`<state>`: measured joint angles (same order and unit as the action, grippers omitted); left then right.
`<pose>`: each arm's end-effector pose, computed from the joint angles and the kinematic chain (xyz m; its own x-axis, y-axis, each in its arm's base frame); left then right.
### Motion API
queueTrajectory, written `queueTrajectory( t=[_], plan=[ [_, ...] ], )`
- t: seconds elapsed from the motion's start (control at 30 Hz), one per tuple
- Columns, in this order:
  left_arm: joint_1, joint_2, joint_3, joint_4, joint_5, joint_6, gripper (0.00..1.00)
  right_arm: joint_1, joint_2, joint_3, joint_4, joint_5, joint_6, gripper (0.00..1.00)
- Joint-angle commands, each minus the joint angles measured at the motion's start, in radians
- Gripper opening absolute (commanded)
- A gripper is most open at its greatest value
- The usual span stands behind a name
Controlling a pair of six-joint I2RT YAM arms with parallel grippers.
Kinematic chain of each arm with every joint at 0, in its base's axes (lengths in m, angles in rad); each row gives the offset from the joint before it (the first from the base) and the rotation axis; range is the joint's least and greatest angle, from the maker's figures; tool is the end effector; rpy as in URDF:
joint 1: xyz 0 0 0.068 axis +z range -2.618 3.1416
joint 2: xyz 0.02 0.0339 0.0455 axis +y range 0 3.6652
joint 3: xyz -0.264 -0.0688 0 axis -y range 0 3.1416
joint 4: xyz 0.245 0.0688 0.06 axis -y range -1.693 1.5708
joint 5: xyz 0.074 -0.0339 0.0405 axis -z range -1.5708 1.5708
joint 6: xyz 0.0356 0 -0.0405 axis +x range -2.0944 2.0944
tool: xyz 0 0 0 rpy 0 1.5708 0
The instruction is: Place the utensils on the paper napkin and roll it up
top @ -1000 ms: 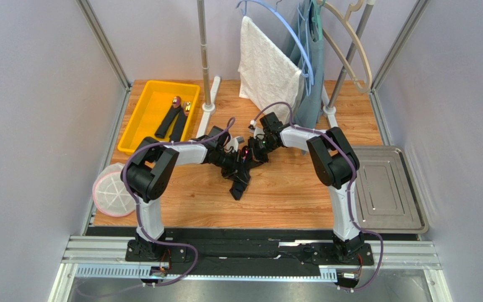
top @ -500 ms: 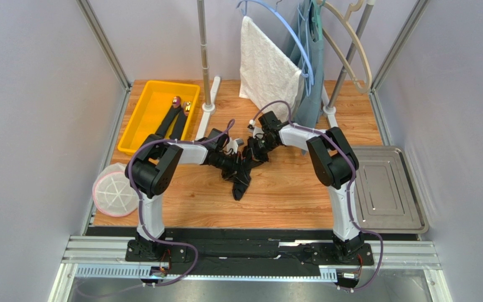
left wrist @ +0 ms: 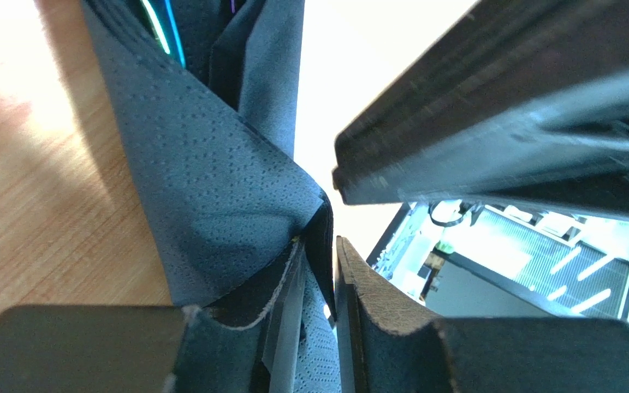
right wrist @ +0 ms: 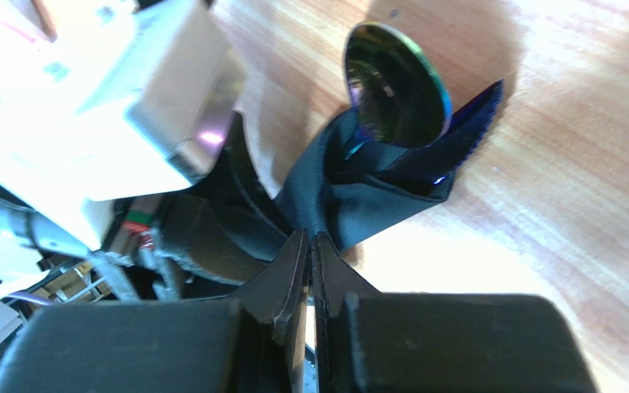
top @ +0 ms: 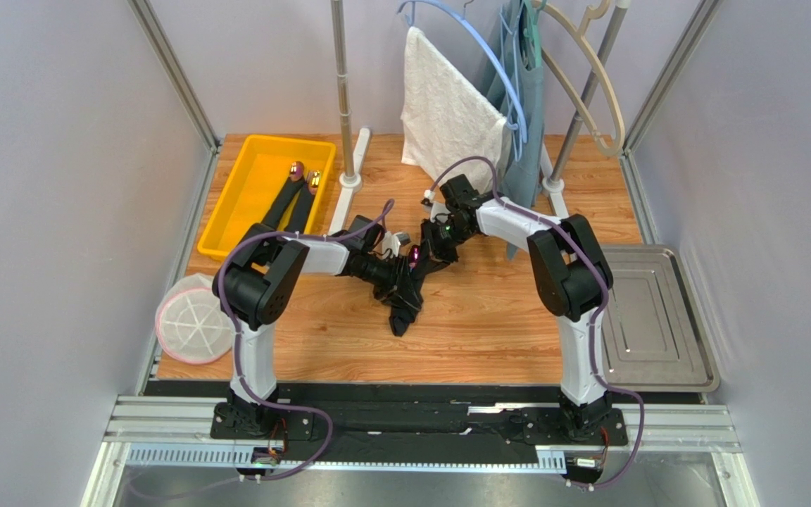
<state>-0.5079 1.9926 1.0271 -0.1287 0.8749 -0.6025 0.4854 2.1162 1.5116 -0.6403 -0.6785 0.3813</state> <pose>0.3024 -0.1996 0.1010 -0.9907 0.1357 0.0085 0.0704 0.5653 -0.8219 0.3657 0.2181 0.1529 -0.9791 -0.1889 -0.0759 -0.1903 0.7166 0.6710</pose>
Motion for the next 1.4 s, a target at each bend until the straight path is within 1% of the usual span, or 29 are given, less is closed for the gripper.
queueTrajectory(
  t=[0.0,0.47,0.63,0.73,0.8,0.9,0.93,1.0,1.03,1.13,1.17,1.2,1.23,1.27,1.37],
  plan=[
    [0.006,0.049,-0.024,-0.060,-0.137,0.058,0.31,-0.002,-0.078,-0.011,0.053,-0.032,0.057,0.08],
    [0.005,0.035,-0.044,-0.005,-0.122,0.060,0.30,0.033,0.033,-0.037,0.082,-0.035,0.068,0.03],
    [0.009,0.034,-0.041,0.004,-0.116,0.056,0.31,0.044,0.051,-0.070,0.080,0.010,0.036,0.02],
    [0.014,0.011,-0.044,0.026,-0.102,0.052,0.33,0.045,0.067,-0.079,0.064,0.063,0.012,0.01],
    [0.016,-0.017,-0.048,0.044,-0.071,0.037,0.37,0.045,0.071,-0.083,0.056,0.106,-0.013,0.00],
    [0.016,-0.098,-0.042,0.038,-0.024,0.040,0.40,0.044,0.080,-0.087,0.045,0.151,-0.038,0.00],
    [0.016,-0.144,-0.039,-0.001,-0.016,0.049,0.41,0.045,0.082,-0.087,0.045,0.157,-0.041,0.00],
    [0.016,-0.187,-0.029,-0.054,-0.001,0.081,0.43,0.045,0.085,-0.085,0.042,0.174,-0.047,0.00],
    [0.016,-0.225,-0.029,-0.112,0.004,0.096,0.43,0.045,0.085,-0.083,0.041,0.175,-0.050,0.00],
    [0.031,-0.290,-0.028,-0.216,-0.014,0.158,0.44,0.045,0.090,-0.080,0.036,0.180,-0.055,0.00],
    [0.035,-0.299,-0.029,-0.244,-0.031,0.199,0.46,0.045,0.090,-0.080,0.036,0.181,-0.055,0.00],
    [0.040,-0.307,-0.024,-0.273,-0.040,0.228,0.46,0.045,0.090,-0.080,0.037,0.181,-0.056,0.00],
    [0.046,-0.314,-0.018,-0.340,-0.048,0.260,0.46,0.044,0.091,-0.080,0.039,0.183,-0.056,0.00],
    [0.051,-0.314,0.000,-0.379,-0.075,0.330,0.46,0.045,0.091,-0.080,0.039,0.181,-0.056,0.00],
    [0.069,-0.336,0.008,-0.456,-0.109,0.415,0.46,0.045,0.091,-0.083,0.036,0.180,-0.056,0.00]
  ],
)
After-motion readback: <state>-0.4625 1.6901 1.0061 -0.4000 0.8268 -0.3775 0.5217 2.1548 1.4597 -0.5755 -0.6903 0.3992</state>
